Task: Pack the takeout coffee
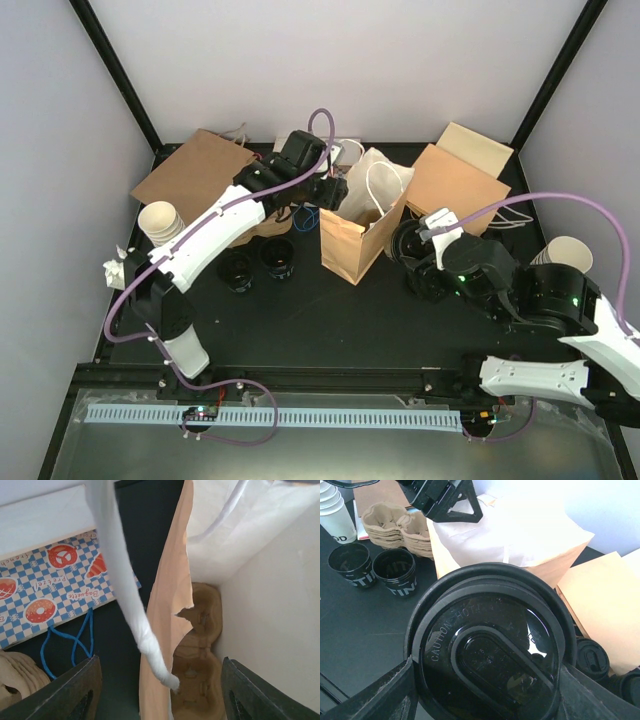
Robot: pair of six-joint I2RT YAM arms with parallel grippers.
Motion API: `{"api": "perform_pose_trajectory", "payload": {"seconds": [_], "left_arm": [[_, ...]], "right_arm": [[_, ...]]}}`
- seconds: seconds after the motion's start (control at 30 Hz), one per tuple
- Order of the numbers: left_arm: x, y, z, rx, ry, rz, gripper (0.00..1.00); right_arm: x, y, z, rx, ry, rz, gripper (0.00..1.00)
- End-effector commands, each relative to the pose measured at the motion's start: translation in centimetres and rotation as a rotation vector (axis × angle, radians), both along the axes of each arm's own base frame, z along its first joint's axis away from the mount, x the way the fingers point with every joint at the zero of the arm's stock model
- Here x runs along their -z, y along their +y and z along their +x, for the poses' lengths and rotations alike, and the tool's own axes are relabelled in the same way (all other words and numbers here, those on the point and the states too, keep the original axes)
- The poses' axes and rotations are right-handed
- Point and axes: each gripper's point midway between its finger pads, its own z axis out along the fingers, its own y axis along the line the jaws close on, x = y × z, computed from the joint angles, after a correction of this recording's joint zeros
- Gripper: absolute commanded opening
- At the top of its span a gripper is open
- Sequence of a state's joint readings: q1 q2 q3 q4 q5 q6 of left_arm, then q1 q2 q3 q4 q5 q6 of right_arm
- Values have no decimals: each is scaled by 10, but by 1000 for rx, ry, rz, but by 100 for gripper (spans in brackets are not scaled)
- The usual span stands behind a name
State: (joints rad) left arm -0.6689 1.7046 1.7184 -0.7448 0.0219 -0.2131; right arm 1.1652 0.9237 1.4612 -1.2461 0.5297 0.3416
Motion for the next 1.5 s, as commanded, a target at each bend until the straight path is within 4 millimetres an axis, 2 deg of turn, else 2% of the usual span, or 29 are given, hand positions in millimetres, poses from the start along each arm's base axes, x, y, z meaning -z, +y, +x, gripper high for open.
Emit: {"api": "perform_pose_trajectory", "payload": {"seconds": [0.0, 0.1, 0.37, 0.6, 0.77, 0.87, 1.03, 1.3, 1.47], "left_arm": [[-5, 4, 0, -11, 7, 19, 65], [0, 4, 0, 2, 15, 41, 53], [-20, 2, -12, 105, -17, 60, 2], [-32, 9, -32, 173, -35, 71, 1], [-30, 16, -50, 203, -27, 56, 1], [-29, 14, -63, 227, -12, 6, 1], [-33, 10, -78, 278, -26, -57, 2], [-30, 6, -101, 361, -28, -69, 2], [-27, 8, -107, 377, -30, -65, 1]], "right_arm": [[-9, -13, 2, 28, -38, 0, 56], [-7, -13, 2, 26, -39, -4, 55], [-5, -9, 0, -1, -37, -12, 55], [-22, -13, 2, -10, -89, -5, 54], [-40, -22, 7, 24, -148, -3, 54], [-52, -32, 12, 65, -204, -9, 54], [-70, -33, 23, 108, -306, -5, 54], [-58, -15, 36, 106, -349, -103, 53], [-26, 7, 34, 10, -246, -215, 51]]}}
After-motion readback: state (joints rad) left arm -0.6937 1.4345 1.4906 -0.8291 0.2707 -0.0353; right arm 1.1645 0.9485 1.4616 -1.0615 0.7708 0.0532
